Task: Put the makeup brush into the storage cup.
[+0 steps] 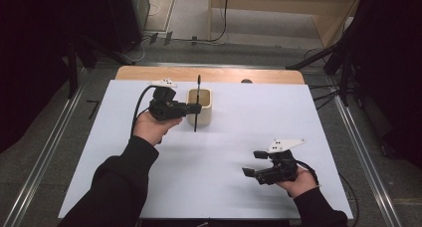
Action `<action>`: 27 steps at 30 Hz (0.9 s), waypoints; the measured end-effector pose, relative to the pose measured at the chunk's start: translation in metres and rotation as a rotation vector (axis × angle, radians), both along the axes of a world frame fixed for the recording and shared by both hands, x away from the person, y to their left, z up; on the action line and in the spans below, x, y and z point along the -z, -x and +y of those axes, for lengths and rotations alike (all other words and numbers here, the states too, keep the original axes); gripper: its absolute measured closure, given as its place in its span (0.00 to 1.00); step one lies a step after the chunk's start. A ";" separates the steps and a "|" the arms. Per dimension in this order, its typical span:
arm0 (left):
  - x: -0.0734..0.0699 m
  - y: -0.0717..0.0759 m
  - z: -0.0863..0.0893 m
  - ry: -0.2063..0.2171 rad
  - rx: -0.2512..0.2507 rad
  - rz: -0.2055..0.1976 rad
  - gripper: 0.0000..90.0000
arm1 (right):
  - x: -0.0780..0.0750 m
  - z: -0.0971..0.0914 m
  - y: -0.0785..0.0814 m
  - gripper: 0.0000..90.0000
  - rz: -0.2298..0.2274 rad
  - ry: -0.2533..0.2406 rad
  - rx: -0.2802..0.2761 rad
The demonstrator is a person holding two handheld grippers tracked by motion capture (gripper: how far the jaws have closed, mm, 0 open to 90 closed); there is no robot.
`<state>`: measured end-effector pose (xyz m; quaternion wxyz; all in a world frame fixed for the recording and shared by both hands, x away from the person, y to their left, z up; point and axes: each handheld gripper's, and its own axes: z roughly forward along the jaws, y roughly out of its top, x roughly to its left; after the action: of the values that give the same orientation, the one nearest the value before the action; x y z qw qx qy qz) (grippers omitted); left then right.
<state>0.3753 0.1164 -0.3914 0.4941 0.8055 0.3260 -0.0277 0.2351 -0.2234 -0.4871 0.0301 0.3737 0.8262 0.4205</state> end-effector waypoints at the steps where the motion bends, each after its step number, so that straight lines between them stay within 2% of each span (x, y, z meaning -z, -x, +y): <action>1: -0.001 0.000 0.000 0.000 -0.004 -0.005 0.94 | 0.000 0.000 0.000 0.25 0.000 0.003 -0.002; 5: -0.007 -0.006 -0.002 0.016 -0.016 -0.011 0.94 | 0.000 0.001 0.000 0.25 0.004 0.003 -0.001; 9: -0.012 -0.012 -0.005 -0.006 -0.037 -0.043 0.94 | 0.001 0.000 0.000 0.25 0.005 0.002 0.001; 21: -0.029 -0.032 -0.014 0.016 -0.091 -0.088 0.94 | 0.001 0.000 0.000 0.25 0.004 0.009 0.020; 27: -0.033 -0.040 -0.017 0.012 -0.131 -0.127 0.94 | 0.001 0.000 0.000 0.25 0.008 0.010 0.021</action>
<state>0.4158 0.0994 -0.3584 0.5193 0.7797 0.3456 0.0539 0.2350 -0.2230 -0.4883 0.0332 0.3840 0.8243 0.4147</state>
